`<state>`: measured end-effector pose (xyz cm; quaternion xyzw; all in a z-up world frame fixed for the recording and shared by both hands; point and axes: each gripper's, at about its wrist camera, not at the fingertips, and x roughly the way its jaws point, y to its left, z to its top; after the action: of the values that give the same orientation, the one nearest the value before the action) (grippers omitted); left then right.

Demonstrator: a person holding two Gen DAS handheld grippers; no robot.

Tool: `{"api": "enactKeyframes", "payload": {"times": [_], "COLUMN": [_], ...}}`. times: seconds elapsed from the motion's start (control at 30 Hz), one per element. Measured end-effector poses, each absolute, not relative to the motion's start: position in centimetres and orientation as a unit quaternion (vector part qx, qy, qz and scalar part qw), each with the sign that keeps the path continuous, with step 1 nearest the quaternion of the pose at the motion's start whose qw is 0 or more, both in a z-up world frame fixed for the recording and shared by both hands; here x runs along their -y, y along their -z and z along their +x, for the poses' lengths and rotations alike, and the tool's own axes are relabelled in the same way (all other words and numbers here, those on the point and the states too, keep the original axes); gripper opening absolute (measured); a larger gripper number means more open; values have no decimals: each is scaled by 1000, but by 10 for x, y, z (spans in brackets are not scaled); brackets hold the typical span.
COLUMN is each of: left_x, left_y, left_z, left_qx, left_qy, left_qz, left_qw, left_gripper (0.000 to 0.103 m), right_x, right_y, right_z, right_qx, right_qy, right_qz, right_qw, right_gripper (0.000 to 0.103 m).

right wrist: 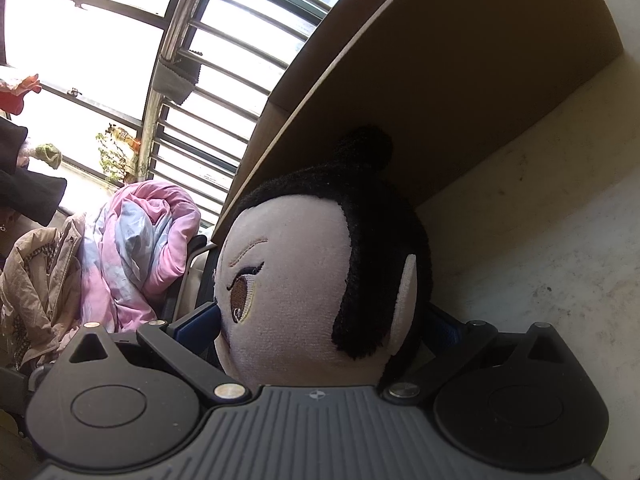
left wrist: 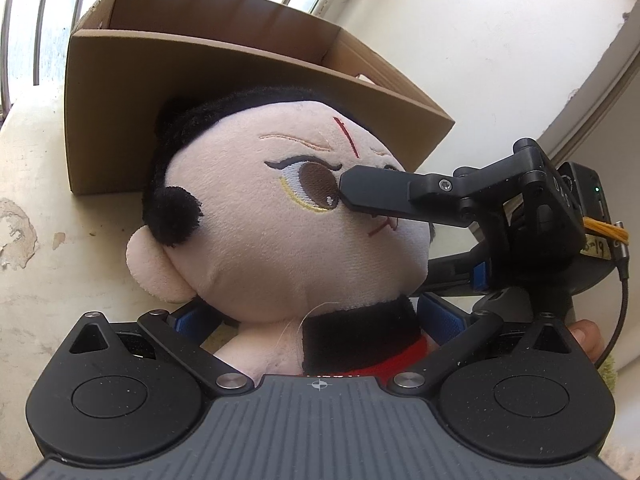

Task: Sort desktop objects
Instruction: 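Lift the plush doll with both grippers and carry it over the box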

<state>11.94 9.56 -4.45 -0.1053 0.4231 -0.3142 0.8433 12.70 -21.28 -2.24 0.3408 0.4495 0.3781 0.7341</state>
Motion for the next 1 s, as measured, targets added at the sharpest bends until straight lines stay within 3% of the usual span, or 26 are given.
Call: {"api": "enactKeyframes", "payload": {"times": [0.67,1.0], "left_x": [-97,-88], "left_y": [-2,-32], "left_z": [93,116], "left_qx": [-366,-319], "left_qy": [286,262], "left_qz": [-67,-54], "left_qw": [883,909], "left_gripper": [103,103], "right_x": [202,178], "right_y": [-40,-73], "right_z": [118,144], "right_qx": [-403,-384], "right_qy": [-431,-458], "right_qz": [331,323], "right_qw": [737,734], "right_gripper": [103,103]}}
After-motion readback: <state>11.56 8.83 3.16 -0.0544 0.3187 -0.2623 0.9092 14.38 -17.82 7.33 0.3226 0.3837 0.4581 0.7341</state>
